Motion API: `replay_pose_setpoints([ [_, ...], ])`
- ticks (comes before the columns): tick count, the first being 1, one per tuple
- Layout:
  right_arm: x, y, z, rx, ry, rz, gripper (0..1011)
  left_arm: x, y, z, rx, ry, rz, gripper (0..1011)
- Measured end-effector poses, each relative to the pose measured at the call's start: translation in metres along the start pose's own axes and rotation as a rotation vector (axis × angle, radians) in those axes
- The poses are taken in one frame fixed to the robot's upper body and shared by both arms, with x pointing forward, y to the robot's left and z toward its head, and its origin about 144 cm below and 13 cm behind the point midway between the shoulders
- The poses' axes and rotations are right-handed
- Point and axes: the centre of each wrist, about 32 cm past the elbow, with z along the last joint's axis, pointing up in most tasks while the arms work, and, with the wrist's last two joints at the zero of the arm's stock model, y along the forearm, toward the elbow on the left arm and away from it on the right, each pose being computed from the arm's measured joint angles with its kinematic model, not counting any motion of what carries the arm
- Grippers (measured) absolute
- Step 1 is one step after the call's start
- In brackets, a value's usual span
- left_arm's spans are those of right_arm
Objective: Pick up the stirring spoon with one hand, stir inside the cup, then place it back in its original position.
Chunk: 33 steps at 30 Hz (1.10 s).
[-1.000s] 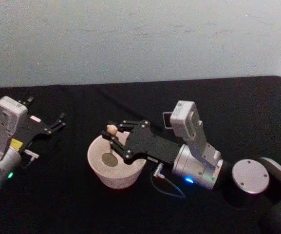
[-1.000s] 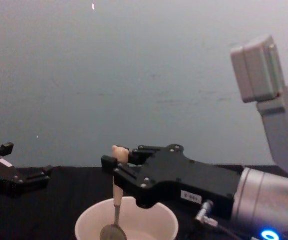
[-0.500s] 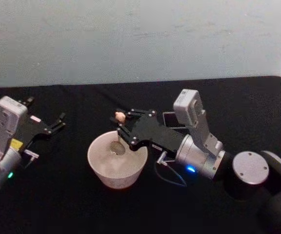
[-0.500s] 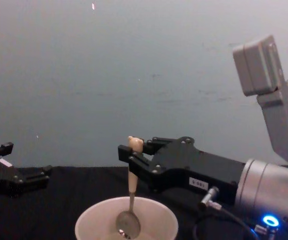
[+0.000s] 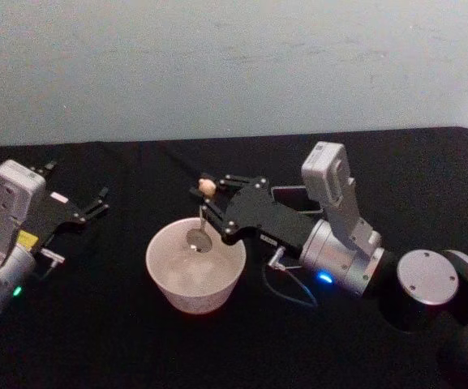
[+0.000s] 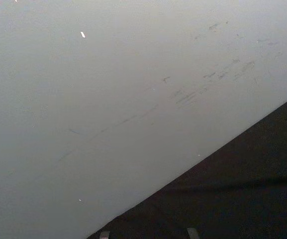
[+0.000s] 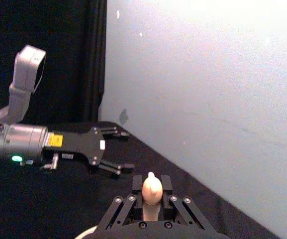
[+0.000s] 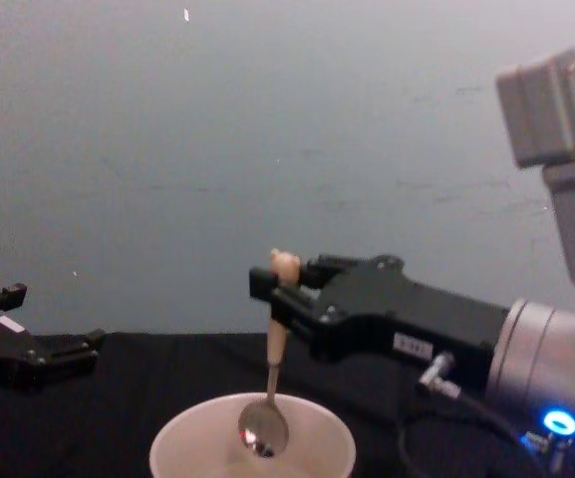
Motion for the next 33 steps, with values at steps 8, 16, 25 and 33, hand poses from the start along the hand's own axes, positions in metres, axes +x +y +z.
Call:
replay_pose_setpoints([
  [8, 0.009, -0.008, 0.024, 0.071, 0.002, -0.017, 213, 0.000, 0.000, 0.000, 0.000, 0.000, 0.000, 1001],
  [16, 0.024, -0.026, 0.054, 0.156, 0.009, -0.074, 213, 0.000, 0.000, 0.000, 0.000, 0.000, 0.000, 1002],
  [25, 0.035, -0.049, 0.068, 0.190, 0.007, -0.138, 213, 0.000, 0.000, 0.000, 0.000, 0.000, 0.000, 1001],
  [33, 0.039, -0.072, 0.070, 0.159, 0.012, -0.190, 213, 0.000, 0.000, 0.000, 0.000, 0.000, 0.000, 1001],
])
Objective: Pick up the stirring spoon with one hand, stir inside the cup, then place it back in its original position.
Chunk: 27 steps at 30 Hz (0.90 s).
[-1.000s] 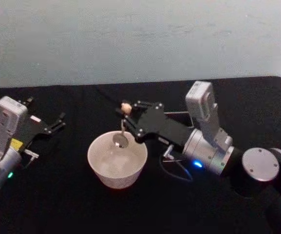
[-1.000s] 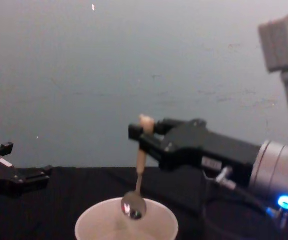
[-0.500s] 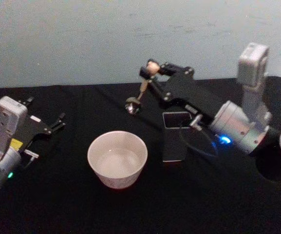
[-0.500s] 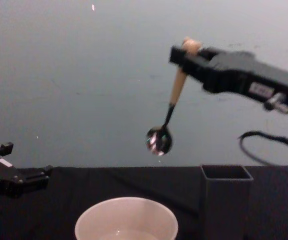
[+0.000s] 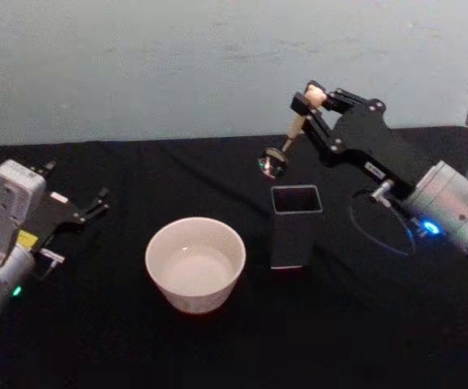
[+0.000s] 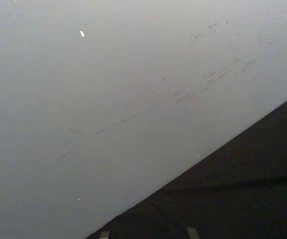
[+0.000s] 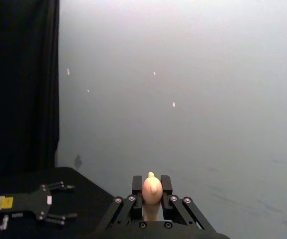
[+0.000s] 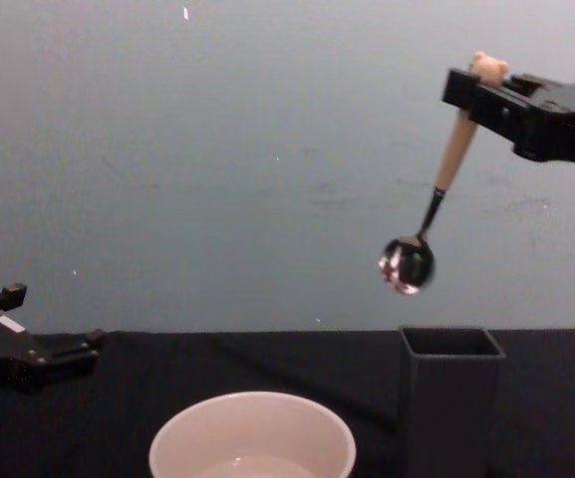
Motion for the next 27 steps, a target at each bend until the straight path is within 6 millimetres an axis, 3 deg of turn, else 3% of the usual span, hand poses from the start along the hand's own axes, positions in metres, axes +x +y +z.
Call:
replay_pose_setpoints([
  [14, 0.001, -0.019, -0.004, -0.083, 0.008, -0.038, 213, 0.000, 0.000, 0.000, 0.000, 0.000, 0.000, 1001],
  [27, -0.005, -0.017, -0.018, -0.163, 0.055, -0.073, 213, 0.000, 0.000, 0.000, 0.000, 0.000, 0.000, 1001],
])
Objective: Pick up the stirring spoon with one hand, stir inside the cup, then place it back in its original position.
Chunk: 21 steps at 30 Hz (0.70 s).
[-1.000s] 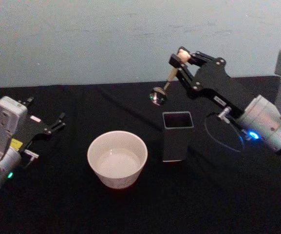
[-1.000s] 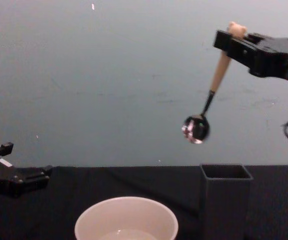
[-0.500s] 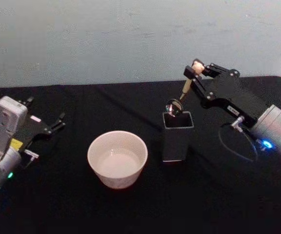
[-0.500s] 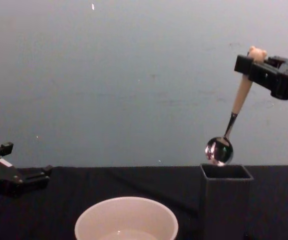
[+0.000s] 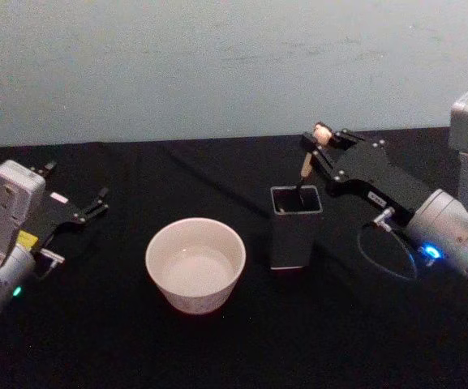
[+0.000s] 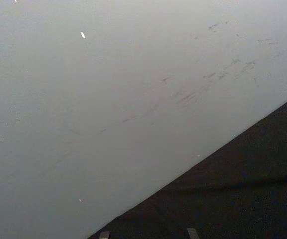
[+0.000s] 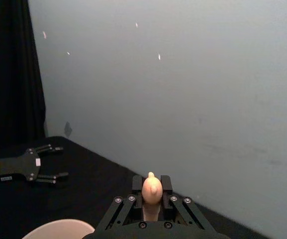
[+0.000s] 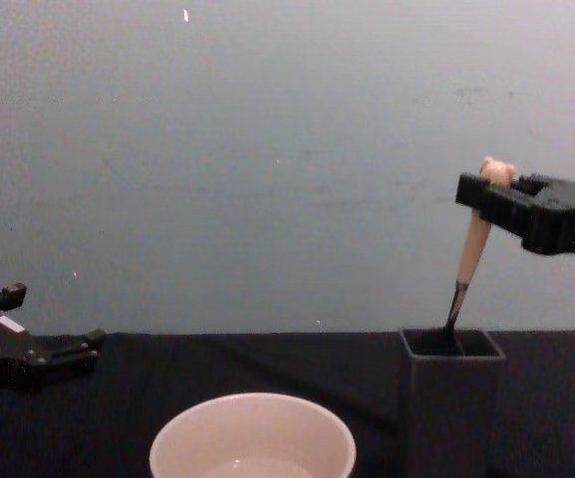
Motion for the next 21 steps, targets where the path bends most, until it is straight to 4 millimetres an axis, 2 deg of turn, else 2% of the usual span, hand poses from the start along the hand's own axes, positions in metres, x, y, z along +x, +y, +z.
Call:
replay_pose_setpoints([
  [21, -0.020, 0.004, -0.022, -0.144, 0.138, -0.124, 213, 0.000, 0.000, 0.000, 0.000, 0.000, 0.000, 1001],
])
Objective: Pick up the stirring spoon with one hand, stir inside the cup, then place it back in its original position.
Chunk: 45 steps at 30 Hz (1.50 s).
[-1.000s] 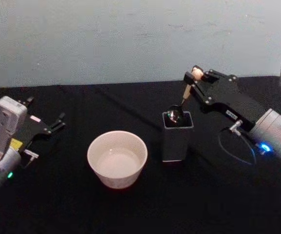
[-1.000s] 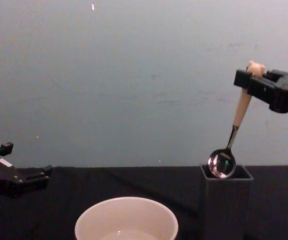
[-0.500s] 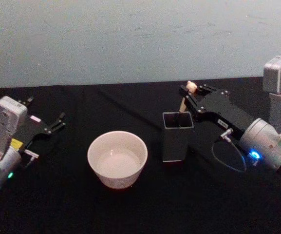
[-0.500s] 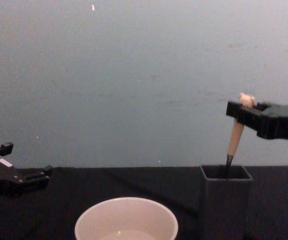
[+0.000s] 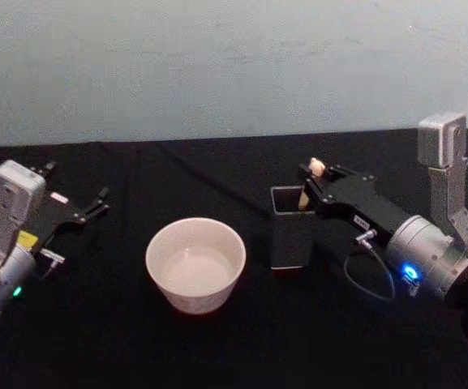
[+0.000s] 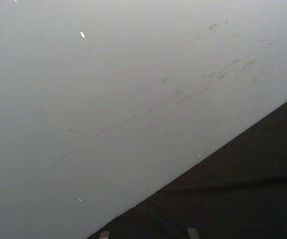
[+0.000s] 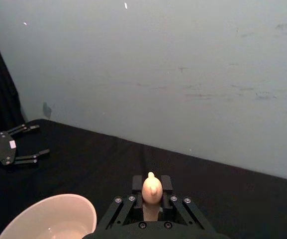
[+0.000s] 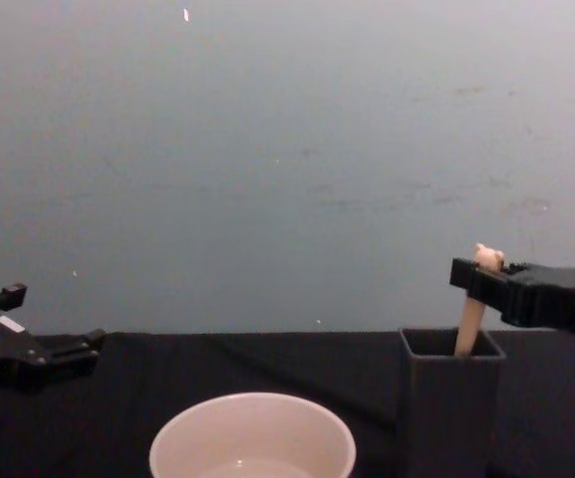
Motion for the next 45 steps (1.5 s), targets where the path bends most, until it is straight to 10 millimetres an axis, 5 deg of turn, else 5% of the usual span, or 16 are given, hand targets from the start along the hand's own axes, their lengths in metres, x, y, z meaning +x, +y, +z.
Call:
replay_pose_setpoints([
  [41, -0.0014, 0.0039, -0.0080, -0.043, -0.005, -0.010, 213, 0.0000, 0.0000, 0.0000, 0.000, 0.000, 0.000, 1001],
  [45, -0.0014, 0.0039, -0.0079, -0.042, -0.004, -0.010, 307, 0.0000, 0.0000, 0.0000, 0.000, 0.000, 0.000, 1001],
])
